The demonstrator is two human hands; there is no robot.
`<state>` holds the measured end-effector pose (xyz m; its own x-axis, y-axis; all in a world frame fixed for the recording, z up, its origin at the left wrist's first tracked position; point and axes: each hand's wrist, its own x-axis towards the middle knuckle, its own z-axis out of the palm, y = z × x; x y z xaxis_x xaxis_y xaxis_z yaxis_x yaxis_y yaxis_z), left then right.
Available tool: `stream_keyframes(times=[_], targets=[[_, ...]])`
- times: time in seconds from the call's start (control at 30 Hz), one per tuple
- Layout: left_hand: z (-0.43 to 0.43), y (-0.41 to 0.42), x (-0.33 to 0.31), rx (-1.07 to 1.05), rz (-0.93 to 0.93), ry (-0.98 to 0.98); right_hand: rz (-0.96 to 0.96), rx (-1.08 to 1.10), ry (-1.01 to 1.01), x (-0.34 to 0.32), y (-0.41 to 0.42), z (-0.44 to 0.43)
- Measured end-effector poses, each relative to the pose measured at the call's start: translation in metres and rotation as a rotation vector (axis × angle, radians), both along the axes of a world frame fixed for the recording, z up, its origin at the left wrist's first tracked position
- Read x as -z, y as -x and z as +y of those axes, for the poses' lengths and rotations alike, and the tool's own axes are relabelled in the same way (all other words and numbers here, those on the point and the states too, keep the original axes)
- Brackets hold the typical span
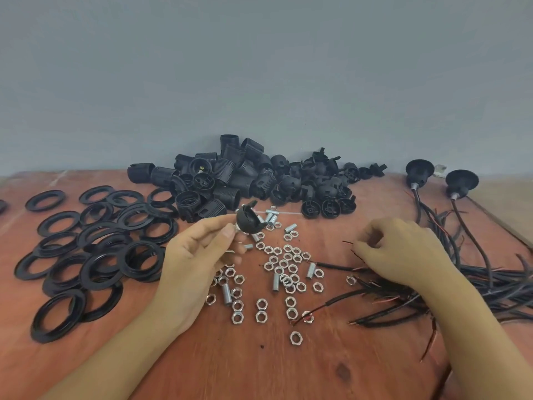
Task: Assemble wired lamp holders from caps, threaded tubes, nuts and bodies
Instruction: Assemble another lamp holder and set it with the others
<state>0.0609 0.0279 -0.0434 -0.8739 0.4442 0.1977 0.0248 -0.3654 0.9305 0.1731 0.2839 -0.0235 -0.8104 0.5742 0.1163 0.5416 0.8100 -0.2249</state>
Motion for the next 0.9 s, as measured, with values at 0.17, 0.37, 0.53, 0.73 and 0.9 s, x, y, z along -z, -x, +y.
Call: stream_keyframes(times=[0.17, 0.37, 0.53, 0.73, 0.9], targets=[[0.001, -0.002, -0.001, 0.004, 0.015, 0.031, 0.041, 0.055, 0.048, 0.006, 0.004, 0.003], [0.001, -0.004, 0.000, 0.008, 0.049, 0.058, 0.123, -0.054, 0.145, 0.013, 0.009, -0.003], [0.000, -0.003, 0.001, -0.005, 0.063, 0.081, 0.273, -0.005, 0.144, 0.019, 0.013, -0.003], [0.000, -0.002, 0.002, -0.005, 0.079, 0.093, 0.232, -0.122, 0.221, 0.014, 0.010, -0.001], [0.000, -0.003, 0.002, -0.013, 0.090, 0.099, 0.168, -0.062, 0.202, 0.009, 0.005, 0.007]])
